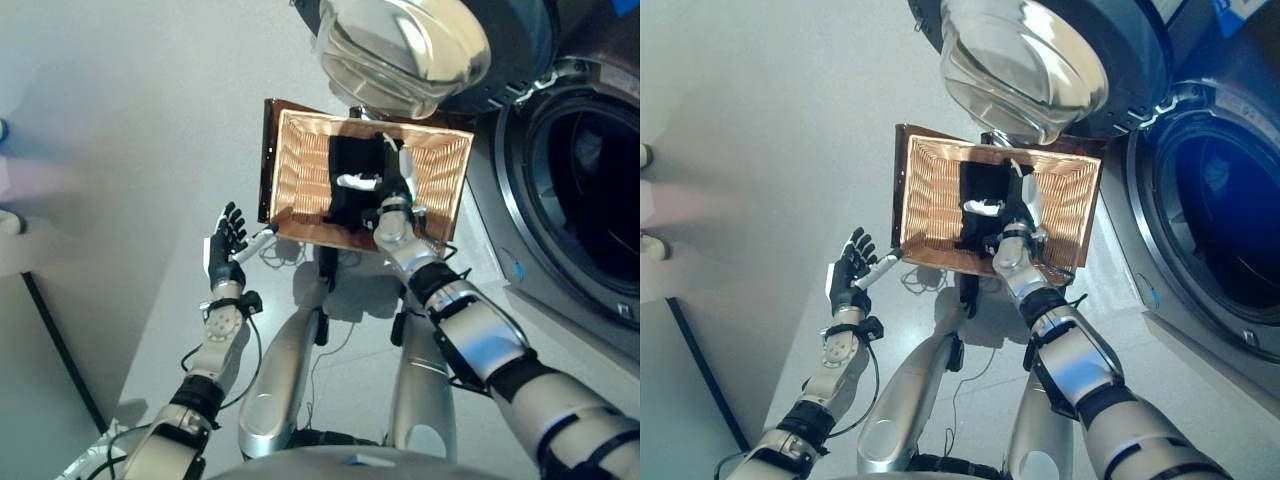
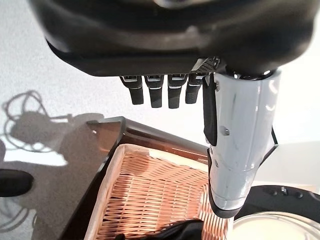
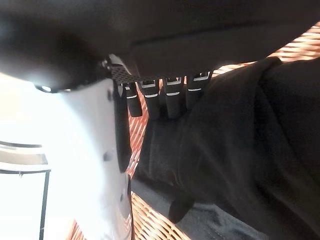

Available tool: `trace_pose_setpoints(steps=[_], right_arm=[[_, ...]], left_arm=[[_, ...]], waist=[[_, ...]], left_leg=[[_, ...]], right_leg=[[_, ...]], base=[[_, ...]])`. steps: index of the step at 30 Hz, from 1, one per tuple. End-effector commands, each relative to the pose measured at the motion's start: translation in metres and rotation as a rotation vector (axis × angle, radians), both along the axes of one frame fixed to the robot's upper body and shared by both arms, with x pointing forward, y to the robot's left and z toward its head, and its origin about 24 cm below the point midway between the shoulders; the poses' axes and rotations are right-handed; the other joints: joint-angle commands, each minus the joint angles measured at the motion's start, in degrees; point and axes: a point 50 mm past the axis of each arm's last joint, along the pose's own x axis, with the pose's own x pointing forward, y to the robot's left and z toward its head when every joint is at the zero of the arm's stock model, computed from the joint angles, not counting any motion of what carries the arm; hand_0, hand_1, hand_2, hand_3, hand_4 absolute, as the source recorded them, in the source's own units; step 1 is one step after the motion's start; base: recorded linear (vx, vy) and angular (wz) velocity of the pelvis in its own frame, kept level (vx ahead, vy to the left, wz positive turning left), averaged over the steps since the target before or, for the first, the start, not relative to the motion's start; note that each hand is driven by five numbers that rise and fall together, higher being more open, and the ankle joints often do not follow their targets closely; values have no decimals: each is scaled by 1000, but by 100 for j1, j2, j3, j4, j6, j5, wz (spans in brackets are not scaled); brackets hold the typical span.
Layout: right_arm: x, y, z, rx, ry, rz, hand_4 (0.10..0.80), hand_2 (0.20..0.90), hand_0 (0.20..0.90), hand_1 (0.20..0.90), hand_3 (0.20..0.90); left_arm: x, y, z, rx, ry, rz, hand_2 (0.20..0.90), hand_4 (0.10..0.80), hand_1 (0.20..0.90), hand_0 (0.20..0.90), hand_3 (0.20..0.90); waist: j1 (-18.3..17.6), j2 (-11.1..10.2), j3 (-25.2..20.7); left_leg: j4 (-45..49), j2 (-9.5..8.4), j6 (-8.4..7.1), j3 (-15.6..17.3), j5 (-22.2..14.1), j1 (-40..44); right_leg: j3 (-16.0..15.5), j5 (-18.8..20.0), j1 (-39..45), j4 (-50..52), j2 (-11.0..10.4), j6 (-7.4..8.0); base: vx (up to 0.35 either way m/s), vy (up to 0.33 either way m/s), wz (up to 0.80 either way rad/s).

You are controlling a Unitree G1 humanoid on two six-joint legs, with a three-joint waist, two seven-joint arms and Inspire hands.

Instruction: Pick up the clothes and place them into the washing machine

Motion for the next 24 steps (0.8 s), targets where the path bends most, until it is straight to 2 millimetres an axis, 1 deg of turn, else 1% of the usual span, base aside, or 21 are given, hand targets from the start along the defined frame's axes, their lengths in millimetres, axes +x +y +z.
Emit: trace_pose_setpoints(steps=[1,3,4,7,8,9,10,11,12,13,14,16,17,18,19,20,21,22,24], right_arm=[[12,36,46,-171,-109,136,800,900,900,900,900],[13,35,48,-190,-106,131,800,900,900,900,900],[16,28,50,-243,-83,114,800,900,900,900,900],[19,22,50,-328,-59,99,800,900,900,900,900],[19,22,50,-329,-59,99,800,900,900,900,900],[20,18,51,-409,-52,92,800,900,900,900,900],[21,18,52,-454,-48,97,800,900,900,900,900],[21,18,52,-454,-48,97,800,900,900,900,900],[21,18,52,-542,-40,99,800,900,900,900,900],[22,18,53,-542,-40,99,800,900,900,900,900],[23,16,56,-627,-46,95,800,900,900,900,900],[22,17,54,-700,-44,101,800,900,900,900,900],[23,18,56,-738,-51,103,800,900,900,900,900],[23,18,56,-738,-51,103,708,771,771,771,771],[22,18,55,-839,-52,106,516,502,502,502,502],[22,18,54,-906,-54,109,433,387,387,387,387],[22,18,53,-940,-52,109,392,329,329,329,329],[22,18,53,-971,-54,109,300,200,200,200,200],[22,17,51,-1059,-55,109,300,200,200,200,200]], left_arm=[[1,22,39,30,-212,38,900,800,900,900,900],[1,23,39,27,-213,38,900,800,900,900,900],[3,21,40,22,-215,33,900,800,900,900,900],[5,20,45,24,-232,22,900,800,900,900,900],[5,20,45,24,-232,22,900,800,900,900,900],[5,18,47,20,-239,8,900,800,900,900,900],[6,17,48,18,-246,-1,900,800,900,900,900],[6,17,48,18,-246,-1,900,800,900,900,900],[6,15,49,13,-251,-18,900,800,900,900,900],[6,15,49,13,-251,-18,900,800,900,900,900],[6,14,50,8,-256,-26,900,800,900,900,900],[5,13,49,5,-250,-23,900,800,900,900,900],[6,13,49,4,-249,-24,900,800,900,900,900],[6,13,49,4,-249,-24,900,800,900,900,900],[5,13,47,5,-239,-27,900,800,900,900,900],[5,13,45,4,-234,-28,900,800,900,900,900],[5,13,45,6,-234,-30,900,800,900,900,900],[5,12,45,5,-232,-32,900,800,900,900,900],[5,11,45,5,-232,-40,900,800,900,900,900]], waist=[[412,125,-19],[424,125,-19],[462,143,-19],[509,162,-19],[509,161,-19],[547,173,-19],[564,184,-19],[564,184,-19],[586,207,-19],[588,207,-19],[602,220,-19],[593,218,-19],[601,201,-19],[601,200,-19],[596,189,-19],[578,190,-19],[583,188,-19],[583,188,-19],[584,195,-19]], left_leg=[[-191,-179,-431,61,210,-338],[-189,-182,-434,48,214,-368],[-197,-193,-437,16,230,-419],[-186,-203,-431,-12,239,-496],[-183,-202,-431,-12,238,-500],[-167,-207,-429,-29,243,-554],[-167,-209,-427,-38,245,-577],[-167,-209,-427,-38,245,-577],[-168,-217,-431,-67,258,-624],[-166,-216,-431,-65,258,-628],[-170,-223,-436,-81,269,-656],[-175,-227,-437,-90,261,-650],[-167,-219,-439,-84,270,-685],[-167,-219,-439,-83,270,-687],[-164,-218,-443,-75,277,-701],[-173,-227,-441,-85,269,-676],[-169,-225,-442,-80,278,-699],[-177,-226,-445,-77,279,-695],[-191,-228,-448,-83,282,-692]], right_leg=[[-11,85,-324,148,4,-12],[-24,81,-341,148,1,-12],[-45,80,-400,173,-5,-8],[-59,80,-447,175,-18,-2],[-59,81,-450,176,-18,-2],[-66,85,-485,166,-24,-1],[-71,88,-496,157,-24,1],[-71,88,-496,157,-24,1],[-85,84,-533,141,-25,-1],[-84,86,-537,141,-24,-1],[-87,80,-557,140,-19,-7],[-99,56,-546,144,-25,-7],[-94,85,-571,122,-17,-9],[-93,85,-572,121,-16,-9],[-82,92,-586,105,-8,-11],[-74,73,-563,108,-12,-8],[-67,94,-581,94,-3,-13],[-65,96,-588,94,3,-15],[-69,92,-587,89,10,-18]], base=[[-3,-4,4],[-2,2,6],[0,11,9],[1,20,8],[0,11,5],[0,0,0],[0,0,0],[-6,6,-5],[-6,4,-3],[0,0,0],[0,0,0],[-1,5,2],[-2,5,3],[0,0,0],[0,0,0],[0,0,0],[0,0,0],[0,0,0],[0,0,0]])
